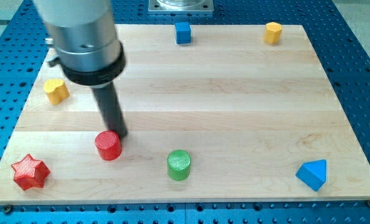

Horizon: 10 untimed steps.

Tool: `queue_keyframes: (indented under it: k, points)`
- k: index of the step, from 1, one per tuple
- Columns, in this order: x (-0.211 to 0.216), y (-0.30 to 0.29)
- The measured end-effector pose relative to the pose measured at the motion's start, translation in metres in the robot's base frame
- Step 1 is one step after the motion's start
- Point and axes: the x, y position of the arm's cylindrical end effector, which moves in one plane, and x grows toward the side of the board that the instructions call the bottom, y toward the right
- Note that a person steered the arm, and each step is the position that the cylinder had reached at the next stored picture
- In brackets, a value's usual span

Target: Keep red circle on right to red star

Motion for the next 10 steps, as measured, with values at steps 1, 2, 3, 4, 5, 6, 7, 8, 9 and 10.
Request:
queue_keyframes:
  k: [1,2,3,4,5,6,7,8,9,10]
  points:
    - [0.0,0.026]
    - [0.004,-0.019]
    - [0.022,-0.042]
    - [0.007,-0.002]
    - [0.021,0.044]
    - [0.042,0.021]
    - [0.042,-0.015]
    - [0.042,-0.035]
    - [0.042,-0.05]
    - [0.042,-0.066]
